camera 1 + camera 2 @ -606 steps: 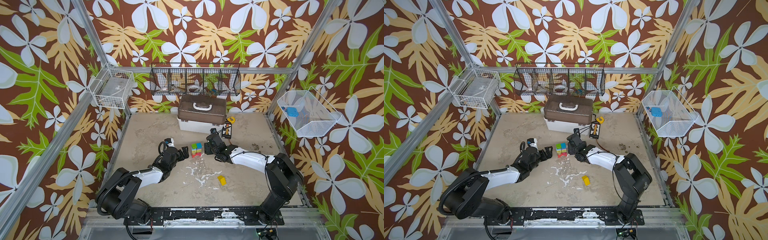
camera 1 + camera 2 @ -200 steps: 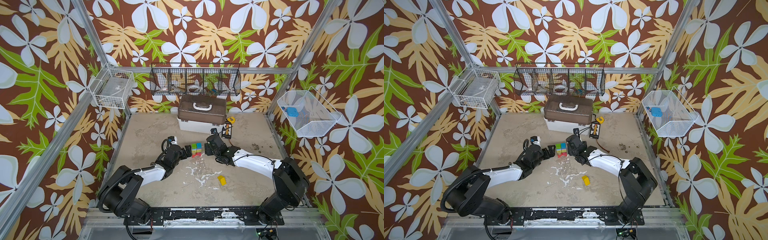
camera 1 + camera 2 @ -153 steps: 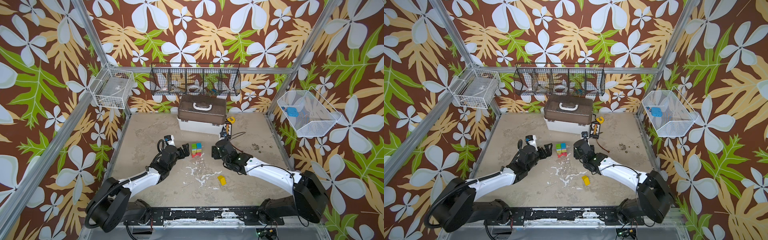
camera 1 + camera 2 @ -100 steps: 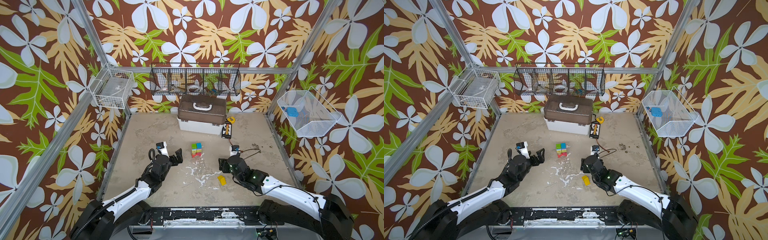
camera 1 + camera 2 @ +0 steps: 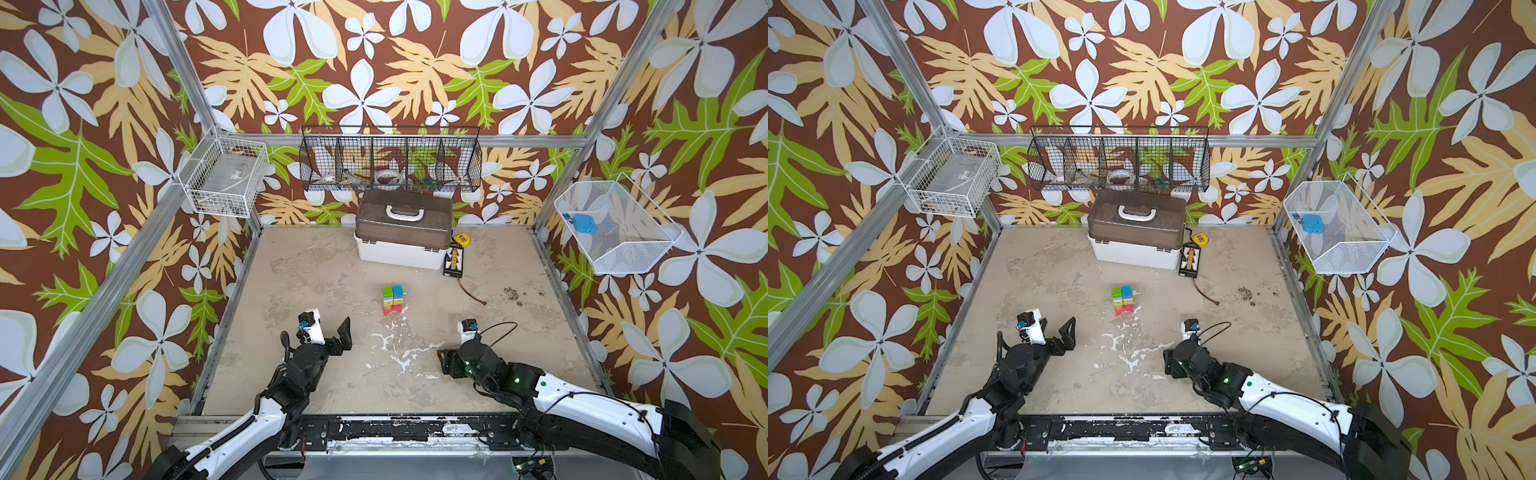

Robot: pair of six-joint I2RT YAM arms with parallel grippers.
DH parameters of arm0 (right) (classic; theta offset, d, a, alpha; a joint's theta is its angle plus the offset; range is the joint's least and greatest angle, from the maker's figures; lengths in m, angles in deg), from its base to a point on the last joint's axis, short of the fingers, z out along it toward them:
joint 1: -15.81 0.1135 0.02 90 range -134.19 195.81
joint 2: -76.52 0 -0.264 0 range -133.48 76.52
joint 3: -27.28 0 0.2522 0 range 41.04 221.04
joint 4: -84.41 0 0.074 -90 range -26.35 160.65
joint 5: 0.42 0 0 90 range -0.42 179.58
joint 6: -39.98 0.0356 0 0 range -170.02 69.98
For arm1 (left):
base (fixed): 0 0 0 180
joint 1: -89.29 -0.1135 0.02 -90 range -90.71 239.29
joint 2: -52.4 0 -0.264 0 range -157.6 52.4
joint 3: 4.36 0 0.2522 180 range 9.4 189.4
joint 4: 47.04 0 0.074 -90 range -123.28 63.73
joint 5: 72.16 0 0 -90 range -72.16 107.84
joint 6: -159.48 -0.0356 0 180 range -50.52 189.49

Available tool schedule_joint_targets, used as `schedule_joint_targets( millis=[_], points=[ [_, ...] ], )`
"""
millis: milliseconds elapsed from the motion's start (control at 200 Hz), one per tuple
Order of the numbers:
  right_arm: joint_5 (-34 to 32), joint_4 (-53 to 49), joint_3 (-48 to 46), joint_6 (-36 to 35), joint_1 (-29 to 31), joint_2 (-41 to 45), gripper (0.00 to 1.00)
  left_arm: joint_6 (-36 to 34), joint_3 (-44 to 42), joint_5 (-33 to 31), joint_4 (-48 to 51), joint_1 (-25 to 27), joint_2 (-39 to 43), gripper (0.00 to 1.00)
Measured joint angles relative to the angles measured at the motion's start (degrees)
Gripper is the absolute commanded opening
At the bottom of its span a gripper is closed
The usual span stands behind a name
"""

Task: Build the wood block tower
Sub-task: 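Open both grippers and withdraw them while the right gripper grasps the yellow prism, then lift the yellow prism with the right gripper and carry it over the tower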

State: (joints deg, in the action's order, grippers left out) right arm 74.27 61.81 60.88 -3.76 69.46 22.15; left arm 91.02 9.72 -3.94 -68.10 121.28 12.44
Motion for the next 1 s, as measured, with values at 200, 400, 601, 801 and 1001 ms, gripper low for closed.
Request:
schedule_joint_targets(
  millis=[200, 400, 601, 801, 1001],
  points=[
    [-0.8, -0.9, 3.3, -0.1, 1.4, -8.5, 0.70, -1.8, 0.3, -4.1, -2.9, 0.0, -4.5, 1.00],
    [-2.6, -1.3, 5.1, -0.7, 1.8, -12.6, 0.67, -2.3, 2.9, -7.1, -4.1, 0.0, -11.0, 1.00],
    [-3.0, -1.3, 6.0, -1.8, 1.8, -15.9, 0.59, -2.8, 4.9, -8.0, -4.7, 0.0, -14.7, 1.00],
    [-2.8, -0.3, 7.3, -3.0, 1.9, -21.2, 0.47, -3.4, 5.0, -8.0, -4.7, 0.0, -15.2, 1.00],
    [-4.2, 0.4, 8.7, -3.1, 2.8, -23.7, 0.31, -3.4, 5.0, -8.0, -4.8, 0.0, -15.0, 1.00]
  ],
)
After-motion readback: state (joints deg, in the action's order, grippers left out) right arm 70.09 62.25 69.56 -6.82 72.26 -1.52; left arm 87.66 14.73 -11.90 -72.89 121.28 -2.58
